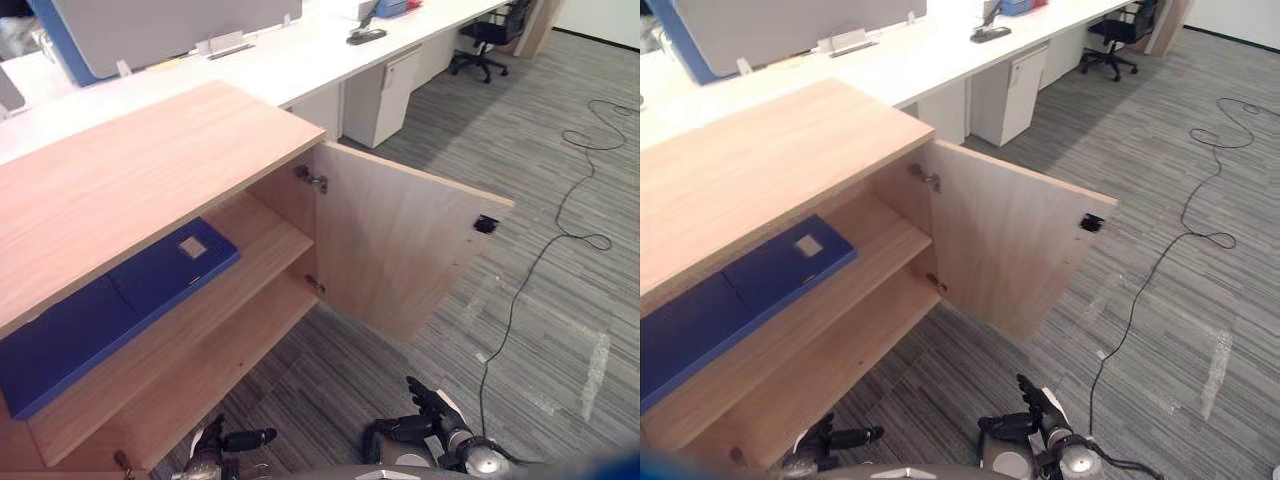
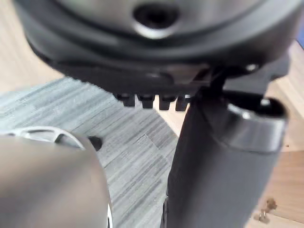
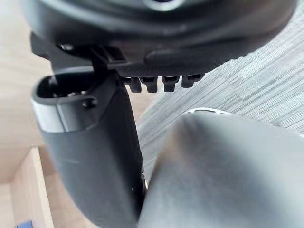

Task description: Walk over to the cabinet, pick up the folder, carry it to the office cabinet, place the folder inside the office cabinet, then close the office cabinet door

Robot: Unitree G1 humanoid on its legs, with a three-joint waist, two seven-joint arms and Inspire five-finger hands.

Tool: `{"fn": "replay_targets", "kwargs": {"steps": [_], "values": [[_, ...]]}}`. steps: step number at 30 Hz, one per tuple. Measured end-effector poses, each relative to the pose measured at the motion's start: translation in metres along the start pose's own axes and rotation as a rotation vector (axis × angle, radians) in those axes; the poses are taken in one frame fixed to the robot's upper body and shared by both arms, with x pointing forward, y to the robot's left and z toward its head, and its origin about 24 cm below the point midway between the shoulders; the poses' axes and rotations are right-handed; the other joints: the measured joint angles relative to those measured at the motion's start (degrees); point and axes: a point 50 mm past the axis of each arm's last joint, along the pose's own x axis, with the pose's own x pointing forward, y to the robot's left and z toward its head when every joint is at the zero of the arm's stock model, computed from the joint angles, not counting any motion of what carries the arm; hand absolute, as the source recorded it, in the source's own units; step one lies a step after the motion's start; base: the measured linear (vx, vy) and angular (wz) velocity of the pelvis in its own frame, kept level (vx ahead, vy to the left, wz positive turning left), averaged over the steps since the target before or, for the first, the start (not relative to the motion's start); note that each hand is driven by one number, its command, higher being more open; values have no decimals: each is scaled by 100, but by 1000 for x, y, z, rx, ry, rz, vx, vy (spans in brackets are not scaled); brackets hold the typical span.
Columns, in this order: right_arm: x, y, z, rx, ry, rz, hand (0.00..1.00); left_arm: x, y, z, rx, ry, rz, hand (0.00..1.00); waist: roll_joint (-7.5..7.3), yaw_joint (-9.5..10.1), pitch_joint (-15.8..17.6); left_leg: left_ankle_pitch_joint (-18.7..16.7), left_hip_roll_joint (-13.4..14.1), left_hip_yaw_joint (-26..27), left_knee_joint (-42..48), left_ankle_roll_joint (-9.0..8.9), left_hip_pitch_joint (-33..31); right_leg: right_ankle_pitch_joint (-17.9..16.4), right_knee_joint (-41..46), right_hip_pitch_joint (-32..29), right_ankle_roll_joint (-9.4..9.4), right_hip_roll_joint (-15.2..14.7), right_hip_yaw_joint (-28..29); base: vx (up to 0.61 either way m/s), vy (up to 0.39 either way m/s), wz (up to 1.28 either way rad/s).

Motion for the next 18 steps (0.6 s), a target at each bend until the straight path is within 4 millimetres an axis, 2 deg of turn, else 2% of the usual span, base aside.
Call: {"fn": "replay_targets", "kwargs": {"steps": [1,2,3,4,5,6,8,10,14,18], "values": [[-1,-2,-2,17,7,-18,100,-1,-3,-3,0,9,-3,100,86,6,-46,26,2,-171,-168,-45,4,24,-232,24,17,136,-24,-12,-238,-34],[-3,-9,-5,32,14,-56,100,-3,-9,-9,-5,24,-13,100,278,37,-147,43,-4,-262,-432,-14,12,113,-654,50,63,406,-46,51,-100,-59],[-3,-15,-4,45,10,-94,100,-4,-13,-13,-2,32,-22,100,395,58,-224,90,-75,-258,-723,55,45,398,-1178,95,-34,758,14,56,-63,-60],[-3,-15,-4,48,9,-99,100,-4,-13,-13,-1,32,-24,100,408,60,-232,117,-86,-262,-770,92,51,469,-1257,96,-68,824,19,58,-27,-71],[-1,-14,-1,54,1,-105,100,-4,-11,-13,1,32,-19,100,371,95,-252,310,-40,-292,-970,199,108,751,-1521,98,-249,1074,106,20,-65,-62],[-1,-13,1,55,-8,-107,100,-3,-6,-12,6,31,-10,100,297,99,-263,418,61,-292,-988,216,116,905,-1686,132,-369,1236,104,20,-93,-64],[-2,-17,3,63,-19,-129,100,-3,-6,-11,10,28,-9,100,241,60,-323,451,178,-285,-993,216,125,1022,-1869,182,-465,1397,109,30,-118,-33],[-5,-27,8,101,-49,-180,100,-2,-13,-4,39,8,-34,100,252,51,-329,457,225,-270,-1011,206,138,1160,-2034,254,-570,1487,130,58,-56,-14],[-9,-51,39,88,-182,-277,100,-1,-27,10,85,-44,-78,100,402,54,-429,473,220,-200,-1118,178,188,1329,-2258,339,-676,1533,174,78,30,-6],[-13,-73,72,103,-307,-370,100,-1,-27,12,108,-60,-84,100,479,60,-585,476,174,-217,-1208,174,243,1405,-2459,478,-658,1504,155,87,73,6]]}}
